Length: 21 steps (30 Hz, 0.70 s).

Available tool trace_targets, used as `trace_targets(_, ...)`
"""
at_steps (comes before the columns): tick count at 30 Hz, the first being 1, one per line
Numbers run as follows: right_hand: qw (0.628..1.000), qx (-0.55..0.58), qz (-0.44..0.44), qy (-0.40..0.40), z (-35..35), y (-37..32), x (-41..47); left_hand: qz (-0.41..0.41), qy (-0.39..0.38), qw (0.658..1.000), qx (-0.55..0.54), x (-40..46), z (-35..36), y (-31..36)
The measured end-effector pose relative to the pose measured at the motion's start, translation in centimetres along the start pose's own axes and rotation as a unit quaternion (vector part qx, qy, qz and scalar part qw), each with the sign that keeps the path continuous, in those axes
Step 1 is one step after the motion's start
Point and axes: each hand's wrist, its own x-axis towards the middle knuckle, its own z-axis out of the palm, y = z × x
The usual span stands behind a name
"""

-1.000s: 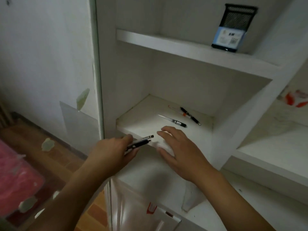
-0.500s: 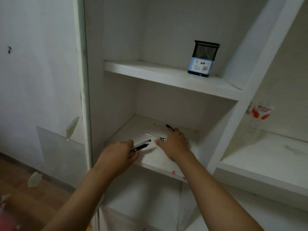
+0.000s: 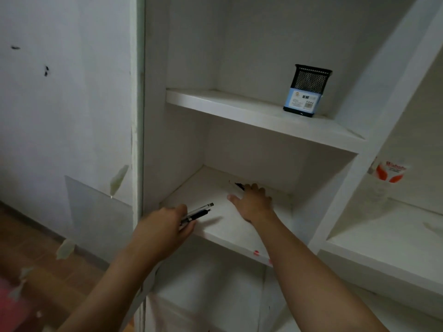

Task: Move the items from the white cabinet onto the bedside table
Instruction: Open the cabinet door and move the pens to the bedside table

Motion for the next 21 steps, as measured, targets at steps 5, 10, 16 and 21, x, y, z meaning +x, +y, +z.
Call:
trace_targets(5, 0.995, -0.017, -0.089, 0.044, 1.1, -0.4, -0.3, 0.014, 0.020, 1.000, 0.013, -0.9, 0.2, -0.6)
trace_targets(10, 0.988, 0.030, -0.143, 0.053, 1.2, -0.6, -1.7, 0.036, 0.032, 0.998, 0.033, -1.6, 0.6, -1.3)
trace_targets(16, 0.983, 0.043, -0.172, 0.035, 1.2, 0.0, -3.6, 0.018, 0.019, 0.999, 0.024, -1.8, 0.0, -0.7)
trace_targets(21, 0.975, 0.040, -0.214, 0.036, 1.2, 0.5, -5.5, 0.004, 0.008, 1.000, 0.018, -2.0, -0.5, -0.3)
